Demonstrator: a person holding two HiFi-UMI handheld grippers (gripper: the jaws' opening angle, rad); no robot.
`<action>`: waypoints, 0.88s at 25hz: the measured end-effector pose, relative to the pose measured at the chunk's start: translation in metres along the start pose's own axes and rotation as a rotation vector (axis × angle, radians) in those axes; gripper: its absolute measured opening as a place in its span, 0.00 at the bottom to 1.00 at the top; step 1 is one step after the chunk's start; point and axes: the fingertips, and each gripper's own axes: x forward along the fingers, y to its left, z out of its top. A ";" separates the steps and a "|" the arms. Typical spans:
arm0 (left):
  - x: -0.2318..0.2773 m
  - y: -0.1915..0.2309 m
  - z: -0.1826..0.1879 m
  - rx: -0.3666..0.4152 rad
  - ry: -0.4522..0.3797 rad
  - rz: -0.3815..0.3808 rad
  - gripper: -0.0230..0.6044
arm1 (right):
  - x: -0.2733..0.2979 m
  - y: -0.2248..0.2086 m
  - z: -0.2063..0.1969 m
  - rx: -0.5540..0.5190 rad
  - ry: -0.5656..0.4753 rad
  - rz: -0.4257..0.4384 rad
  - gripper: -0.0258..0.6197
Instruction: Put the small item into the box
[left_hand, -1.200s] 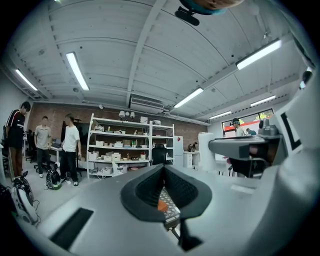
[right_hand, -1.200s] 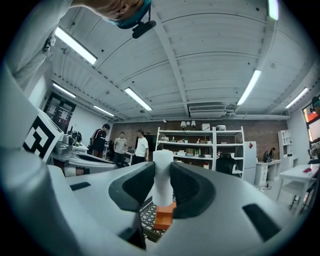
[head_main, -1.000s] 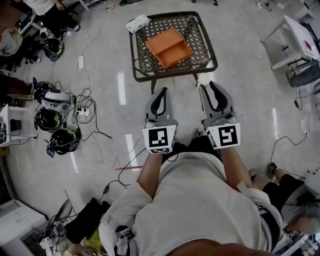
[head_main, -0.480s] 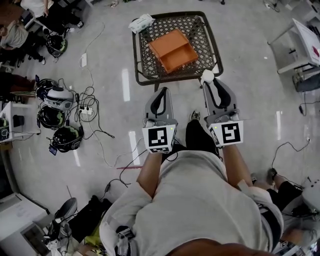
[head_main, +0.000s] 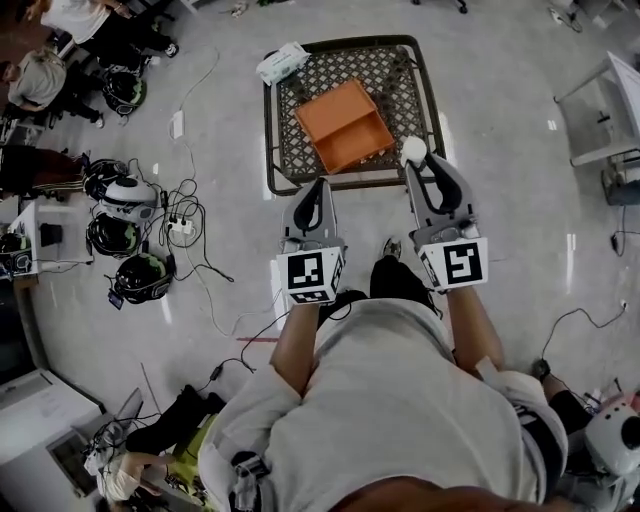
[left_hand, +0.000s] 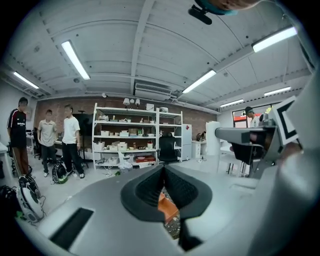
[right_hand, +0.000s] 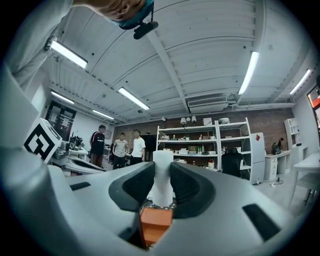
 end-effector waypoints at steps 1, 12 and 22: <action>0.007 -0.002 0.000 0.006 0.007 0.004 0.05 | 0.003 -0.008 -0.004 0.005 0.004 0.004 0.19; 0.055 0.014 -0.021 -0.024 0.066 0.078 0.05 | 0.054 -0.039 -0.040 0.018 0.066 0.091 0.19; 0.075 0.082 -0.042 -0.107 0.075 0.103 0.05 | 0.126 0.011 -0.061 -0.057 0.160 0.202 0.19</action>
